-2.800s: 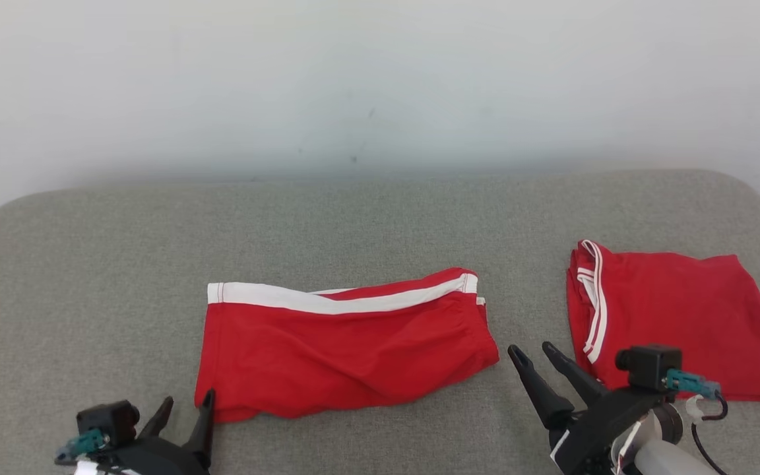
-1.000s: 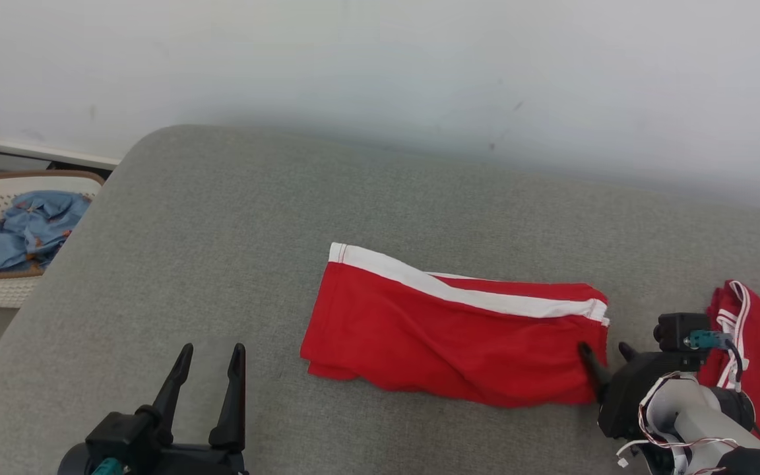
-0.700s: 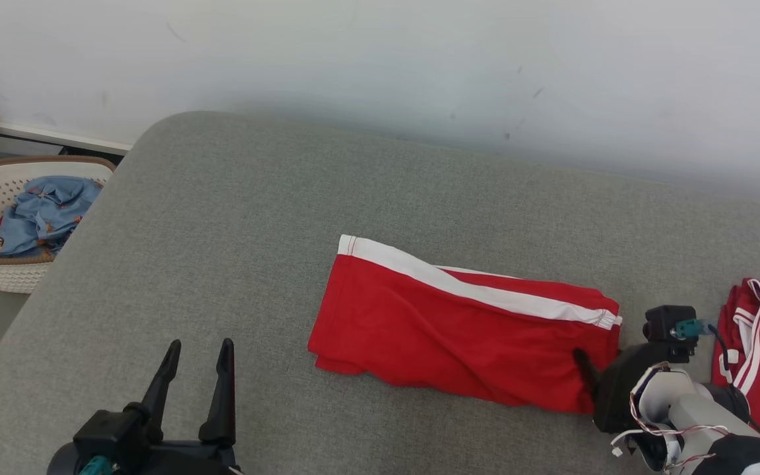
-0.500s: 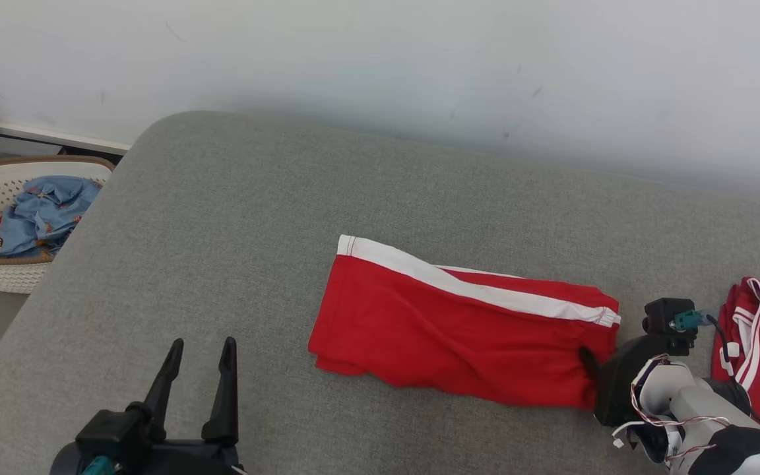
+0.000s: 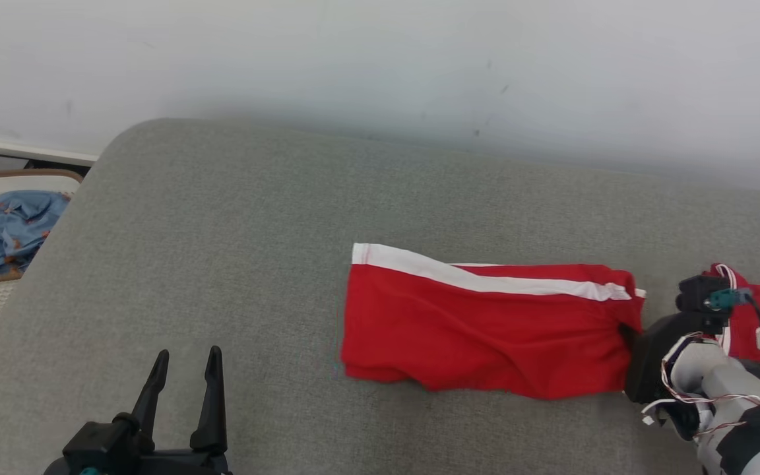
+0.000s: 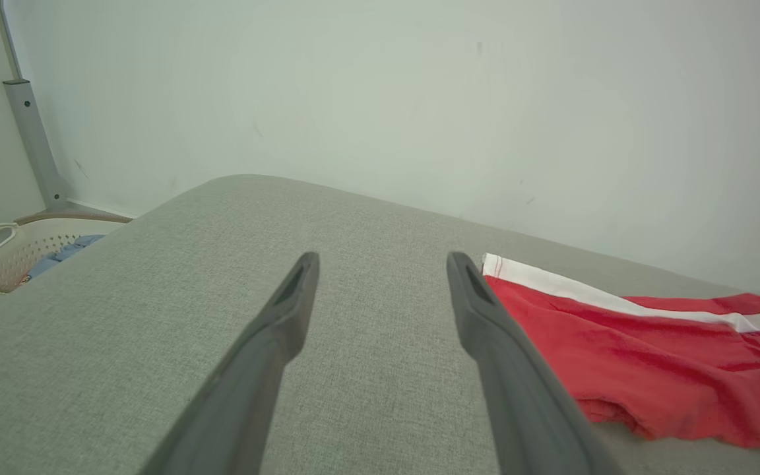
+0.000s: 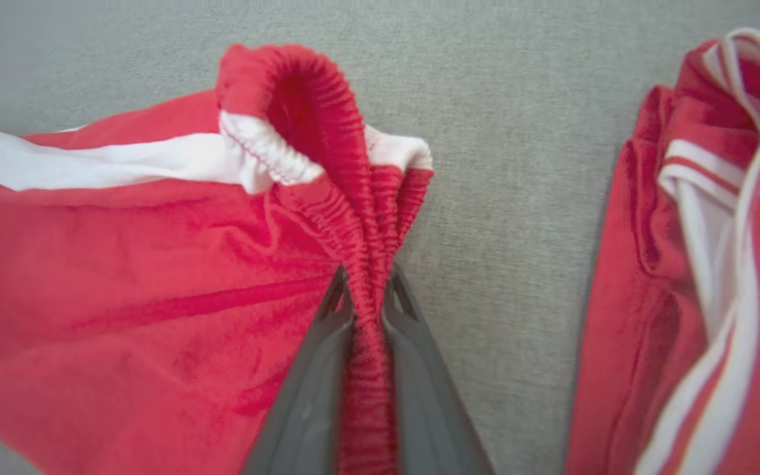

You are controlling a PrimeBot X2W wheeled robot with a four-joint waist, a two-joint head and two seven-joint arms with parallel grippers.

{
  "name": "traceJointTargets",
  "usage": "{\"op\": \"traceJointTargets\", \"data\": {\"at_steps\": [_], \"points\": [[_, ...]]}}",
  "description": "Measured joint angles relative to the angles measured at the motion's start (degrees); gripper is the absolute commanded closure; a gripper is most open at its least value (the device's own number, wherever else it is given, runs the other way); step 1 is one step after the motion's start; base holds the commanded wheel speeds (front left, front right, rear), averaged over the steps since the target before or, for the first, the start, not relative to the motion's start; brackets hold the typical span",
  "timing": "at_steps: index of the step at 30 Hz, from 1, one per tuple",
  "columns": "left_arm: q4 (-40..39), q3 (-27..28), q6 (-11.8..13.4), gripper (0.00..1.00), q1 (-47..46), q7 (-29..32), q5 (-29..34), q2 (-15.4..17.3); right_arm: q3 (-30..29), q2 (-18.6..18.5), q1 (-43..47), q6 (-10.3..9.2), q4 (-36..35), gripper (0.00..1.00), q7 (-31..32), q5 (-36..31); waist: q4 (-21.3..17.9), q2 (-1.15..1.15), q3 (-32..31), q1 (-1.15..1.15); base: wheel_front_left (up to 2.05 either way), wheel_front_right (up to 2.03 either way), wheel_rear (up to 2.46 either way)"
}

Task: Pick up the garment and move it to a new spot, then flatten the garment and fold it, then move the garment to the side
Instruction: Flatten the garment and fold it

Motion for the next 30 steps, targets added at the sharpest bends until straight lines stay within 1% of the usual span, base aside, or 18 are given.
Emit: {"op": "traceJointTargets", "data": {"at_steps": [2,5,9,14,16,24,30], "points": [[0.0,0.0,0.0,0.00,0.0,0.0,0.0,0.0,0.1,-0.7,0.0,0.23,0.4,1.00,-0.4,-0.1,-0.6,0.00,-0.2,0.00,0.00,0.00,0.00],[0.0,0.2,0.0,0.00,0.0,0.0,0.0,0.0,0.0,-0.6,0.0,0.53,0.5,1.00,-1.0,-0.3,-1.4,0.00,-0.6,0.00,0.00,0.00,0.00],[0.0,0.1,0.0,0.00,0.0,0.0,0.0,-0.1,-0.2,-0.1,0.0,2.02,0.3,1.00,-1.2,0.1,-2.5,0.00,-1.1,0.00,0.00,0.00,0.00],[0.5,-0.1,0.0,0.00,0.0,0.1,0.0,-0.3,-1.3,3.6,0.0,3.87,-2.7,1.00,-1.5,3.2,-3.2,0.00,-2.1,0.00,0.00,0.00,0.00],[0.8,-0.5,0.0,0.00,0.0,0.2,0.0,-0.4,-1.6,5.2,0.1,4.33,-4.1,1.00,-1.4,4.4,-3.4,0.00,-2.6,0.00,0.00,0.00,0.00],[2.1,-2.3,-0.1,0.00,0.0,0.8,0.0,-1.8,-0.5,8.1,0.1,4.95,-7.4,1.00,0.1,5.7,-3.1,0.00,-4.5,0.00,0.00,0.00,0.00],[3.1,-3.5,-0.6,0.00,0.0,1.3,0.0,-2.4,0.4,10.0,0.1,4.95,-7.6,1.00,2.0,6.2,-1.6,0.00,-5.5,-0.01,0.00,0.00,0.00]]}}
